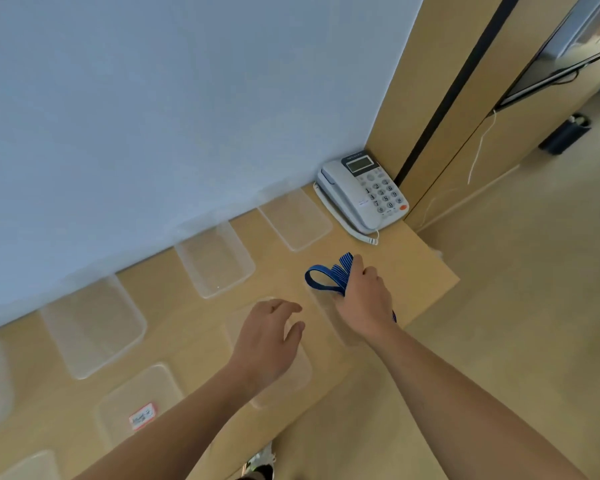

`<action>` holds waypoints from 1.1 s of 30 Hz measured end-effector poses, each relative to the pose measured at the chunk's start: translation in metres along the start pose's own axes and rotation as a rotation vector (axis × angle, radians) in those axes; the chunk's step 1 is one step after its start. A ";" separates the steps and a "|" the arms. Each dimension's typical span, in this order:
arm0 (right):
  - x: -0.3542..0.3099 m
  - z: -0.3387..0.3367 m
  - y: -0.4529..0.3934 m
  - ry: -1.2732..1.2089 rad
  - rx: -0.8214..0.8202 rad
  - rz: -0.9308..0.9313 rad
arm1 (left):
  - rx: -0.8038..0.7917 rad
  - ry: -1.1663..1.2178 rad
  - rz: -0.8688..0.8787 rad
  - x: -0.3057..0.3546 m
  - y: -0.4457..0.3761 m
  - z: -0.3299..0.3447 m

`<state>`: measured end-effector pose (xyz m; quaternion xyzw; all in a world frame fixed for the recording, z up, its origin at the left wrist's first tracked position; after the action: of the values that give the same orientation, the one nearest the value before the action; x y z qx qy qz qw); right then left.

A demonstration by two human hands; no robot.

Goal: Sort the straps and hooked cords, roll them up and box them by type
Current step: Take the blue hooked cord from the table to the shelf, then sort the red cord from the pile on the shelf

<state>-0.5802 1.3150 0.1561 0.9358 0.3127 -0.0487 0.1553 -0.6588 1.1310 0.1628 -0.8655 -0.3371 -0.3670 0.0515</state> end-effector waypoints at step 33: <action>-0.167 0.064 0.198 -0.208 -0.136 -1.076 | 0.513 -0.127 -0.719 -0.091 0.280 -0.082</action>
<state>-0.5943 1.0495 0.1786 0.6222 0.7321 -0.1931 0.1989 -0.5804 0.8390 0.2055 -0.6733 -0.6992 -0.2124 0.1129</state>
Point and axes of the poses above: each hand's wrist, its own y-axis away from the middle knuckle, its own z-axis out of the palm, x = y × z, the point moved 3 cm from there along -y, towards the middle knuckle, and after that the axes turned 1 degree about y, right-handed, at the moved point
